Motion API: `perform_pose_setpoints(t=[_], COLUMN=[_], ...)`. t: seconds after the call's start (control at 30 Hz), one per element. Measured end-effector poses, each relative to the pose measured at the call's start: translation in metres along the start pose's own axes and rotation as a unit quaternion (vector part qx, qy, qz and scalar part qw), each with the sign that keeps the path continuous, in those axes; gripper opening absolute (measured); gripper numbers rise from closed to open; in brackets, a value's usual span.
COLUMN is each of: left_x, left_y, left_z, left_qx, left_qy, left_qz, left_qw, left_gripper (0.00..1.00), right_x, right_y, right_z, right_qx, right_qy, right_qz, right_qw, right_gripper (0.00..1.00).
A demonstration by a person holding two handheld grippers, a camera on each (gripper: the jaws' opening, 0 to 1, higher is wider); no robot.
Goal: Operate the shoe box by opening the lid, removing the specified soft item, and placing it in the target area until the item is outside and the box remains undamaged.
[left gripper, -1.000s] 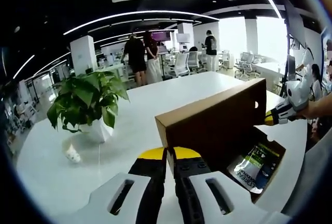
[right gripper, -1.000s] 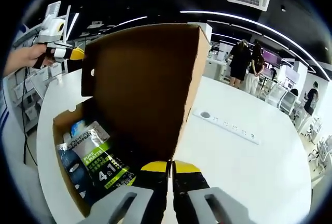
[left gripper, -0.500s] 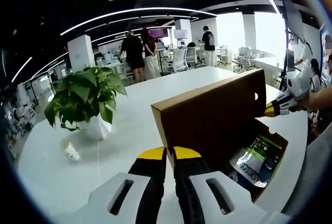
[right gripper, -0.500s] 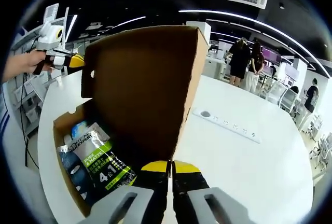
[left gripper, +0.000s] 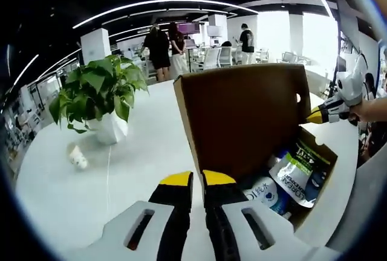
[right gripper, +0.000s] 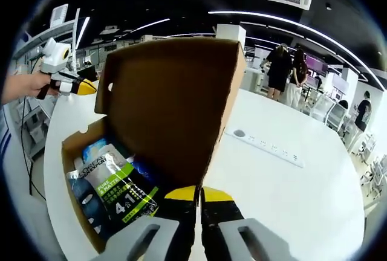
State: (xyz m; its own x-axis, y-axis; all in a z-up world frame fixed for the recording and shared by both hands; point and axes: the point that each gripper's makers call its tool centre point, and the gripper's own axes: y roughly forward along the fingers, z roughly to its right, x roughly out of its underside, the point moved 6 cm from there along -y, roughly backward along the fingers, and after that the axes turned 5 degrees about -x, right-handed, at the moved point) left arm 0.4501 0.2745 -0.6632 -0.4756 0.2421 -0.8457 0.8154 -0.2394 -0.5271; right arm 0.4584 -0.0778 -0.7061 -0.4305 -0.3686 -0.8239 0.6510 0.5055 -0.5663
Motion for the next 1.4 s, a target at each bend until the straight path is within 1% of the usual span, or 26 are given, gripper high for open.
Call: perform_pose_setpoints(t=[0.2, 0.27, 0.4, 0.47, 0.6, 0.83, 1.0, 1.1, 1.4], left_x=[0.011, 0.016, 0.025, 0.027, 0.028, 0.029, 0.030, 0.029, 0.027], left_y=[0.005, 0.007, 0.012, 0.013, 0.015, 0.020, 0.023, 0.024, 0.026], left_z=[-0.002, 0.000, 0.005, 0.009, 0.013, 0.011, 0.013, 0.013, 0.011], left_qx=[-0.008, -0.008, -0.004, -0.002, -0.002, -0.006, -0.002, -0.003, -0.001], left_qy=[-0.006, -0.011, -0.010, -0.012, -0.014, -0.022, -0.019, -0.014, -0.014], left_qz=[-0.012, -0.022, -0.031, -0.032, -0.034, -0.034, -0.033, -0.031, -0.026], left_qw=[0.9999, 0.9997, 0.9995, 0.9994, 0.9993, 0.9992, 0.9993, 0.9994, 0.9996], left_gripper=[0.10, 0.11, 0.10, 0.09, 0.06, 0.04, 0.01, 0.01, 0.01], right_x=[0.000, 0.000, 0.000, -0.001, -0.001, -0.001, -0.001, -0.002, -0.004], right_y=[0.000, 0.000, 0.000, 0.000, 0.000, 0.001, 0.001, 0.001, 0.003], right_z=[0.000, 0.000, 0.001, 0.001, 0.001, 0.001, 0.001, 0.002, 0.004], right_qx=[-0.001, 0.000, 0.000, 0.000, 0.000, 0.001, 0.002, 0.003, 0.003], right_qy=[0.001, 0.001, 0.001, 0.001, 0.001, 0.001, 0.003, 0.005, 0.007], right_qz=[-0.001, -0.001, -0.001, -0.002, -0.002, -0.001, -0.001, 0.000, 0.001], right_qw=[1.0000, 1.0000, 1.0000, 1.0000, 1.0000, 1.0000, 1.0000, 1.0000, 1.0000], right_gripper=[0.00, 0.00, 0.00, 0.00, 0.00, 0.00, 0.00, 0.00, 0.00])
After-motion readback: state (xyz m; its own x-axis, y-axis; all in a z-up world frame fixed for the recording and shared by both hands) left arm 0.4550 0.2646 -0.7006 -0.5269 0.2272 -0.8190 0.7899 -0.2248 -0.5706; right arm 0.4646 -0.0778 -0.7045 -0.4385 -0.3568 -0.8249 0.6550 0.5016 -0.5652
